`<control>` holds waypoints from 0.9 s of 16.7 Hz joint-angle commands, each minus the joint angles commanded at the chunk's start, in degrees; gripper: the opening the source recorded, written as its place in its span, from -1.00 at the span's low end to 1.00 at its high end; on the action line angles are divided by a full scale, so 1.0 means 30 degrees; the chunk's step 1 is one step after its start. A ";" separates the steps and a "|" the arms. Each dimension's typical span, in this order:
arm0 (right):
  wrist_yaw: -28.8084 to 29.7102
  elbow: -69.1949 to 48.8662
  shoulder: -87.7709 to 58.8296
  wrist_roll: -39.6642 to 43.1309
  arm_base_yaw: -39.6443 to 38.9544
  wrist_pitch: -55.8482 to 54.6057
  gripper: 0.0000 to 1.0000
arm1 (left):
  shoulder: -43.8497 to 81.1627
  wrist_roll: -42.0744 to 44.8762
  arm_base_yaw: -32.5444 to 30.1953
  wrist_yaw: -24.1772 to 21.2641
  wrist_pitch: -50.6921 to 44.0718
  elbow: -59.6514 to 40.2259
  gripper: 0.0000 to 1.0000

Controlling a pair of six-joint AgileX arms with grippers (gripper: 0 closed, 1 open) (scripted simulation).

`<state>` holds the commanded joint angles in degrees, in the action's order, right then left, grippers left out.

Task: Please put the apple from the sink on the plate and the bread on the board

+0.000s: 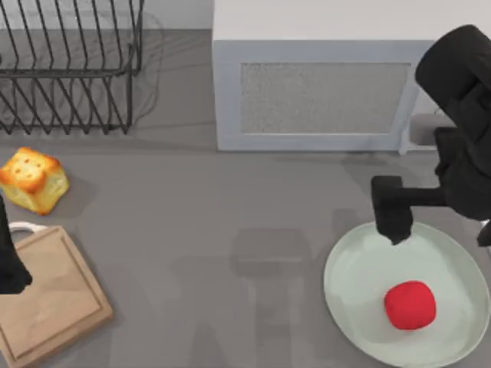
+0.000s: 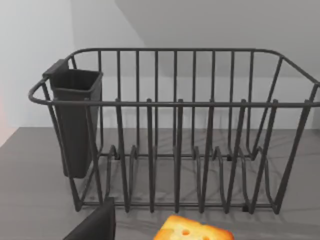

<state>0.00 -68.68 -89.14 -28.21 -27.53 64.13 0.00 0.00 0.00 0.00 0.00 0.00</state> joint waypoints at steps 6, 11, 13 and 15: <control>0.0000 0.6206 0.8391 0.2512 0.2452 -0.5761 1.00 | 0.0000 0.0000 0.0000 0.0000 0.0000 0.0000 1.00; -0.0001 1.3117 1.8061 0.5342 0.5214 -1.2186 1.00 | 0.0000 0.0000 0.0000 0.0000 0.0000 0.0000 1.00; -0.0001 1.5881 2.1715 0.6465 0.6310 -1.4754 1.00 | 0.0000 0.0000 0.0000 0.0000 0.0000 0.0000 1.00; -0.0001 1.8426 2.4855 0.7494 0.7315 -1.7104 1.00 | 0.0000 0.0000 0.0000 0.0000 0.0000 0.0000 1.00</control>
<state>0.00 -13.40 -14.58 -5.73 -5.59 12.81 0.00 0.00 0.00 0.00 0.00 0.00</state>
